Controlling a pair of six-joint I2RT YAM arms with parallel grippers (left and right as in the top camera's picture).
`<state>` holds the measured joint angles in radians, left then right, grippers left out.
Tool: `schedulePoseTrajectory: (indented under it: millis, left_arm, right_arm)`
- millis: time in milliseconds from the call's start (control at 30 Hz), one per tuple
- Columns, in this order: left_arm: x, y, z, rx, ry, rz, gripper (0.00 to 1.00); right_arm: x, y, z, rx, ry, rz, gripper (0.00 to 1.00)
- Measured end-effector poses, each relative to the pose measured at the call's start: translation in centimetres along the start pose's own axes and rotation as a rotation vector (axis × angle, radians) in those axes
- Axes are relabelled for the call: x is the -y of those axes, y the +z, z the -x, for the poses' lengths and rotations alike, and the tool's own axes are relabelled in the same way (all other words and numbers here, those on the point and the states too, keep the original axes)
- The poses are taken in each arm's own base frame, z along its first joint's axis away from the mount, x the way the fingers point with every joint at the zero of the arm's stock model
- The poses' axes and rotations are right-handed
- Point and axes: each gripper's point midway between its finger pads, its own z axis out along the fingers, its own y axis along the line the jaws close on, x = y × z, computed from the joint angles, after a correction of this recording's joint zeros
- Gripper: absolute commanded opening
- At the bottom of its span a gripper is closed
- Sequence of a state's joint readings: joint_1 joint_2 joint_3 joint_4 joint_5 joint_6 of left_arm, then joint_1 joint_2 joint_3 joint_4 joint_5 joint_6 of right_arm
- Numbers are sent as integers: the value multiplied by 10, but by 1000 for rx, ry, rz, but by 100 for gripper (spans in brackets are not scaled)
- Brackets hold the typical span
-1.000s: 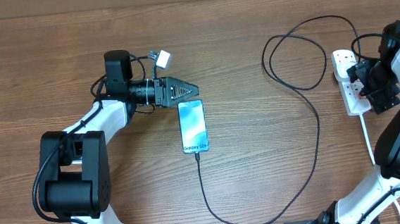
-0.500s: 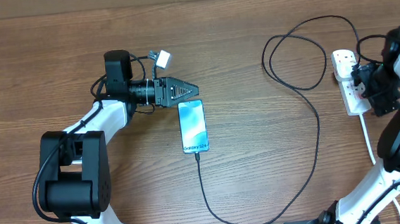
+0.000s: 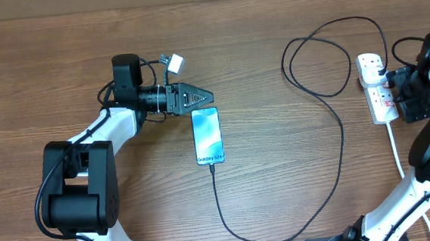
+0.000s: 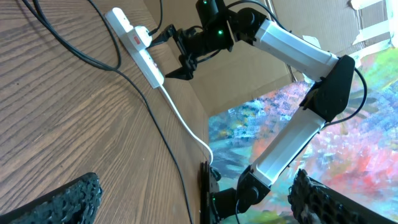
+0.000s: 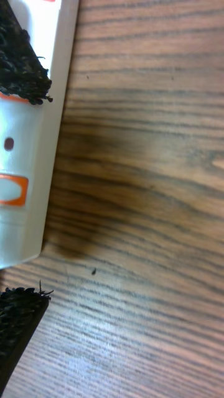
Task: Plug charger to phone and switch on socket
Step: 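Press the orange switch beside the charger with the right gripper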
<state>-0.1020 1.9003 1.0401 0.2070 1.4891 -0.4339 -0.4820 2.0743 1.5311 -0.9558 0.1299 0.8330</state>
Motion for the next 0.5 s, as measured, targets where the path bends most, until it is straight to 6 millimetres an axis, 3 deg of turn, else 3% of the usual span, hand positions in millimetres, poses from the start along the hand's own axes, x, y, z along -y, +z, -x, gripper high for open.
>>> schedulePoseTrajectory:
  millis: [500]
  left_arm:
    - [0,0,0,0,0,0,100]
  right_arm:
    - [-6,0,-1,16,-9,12,100]
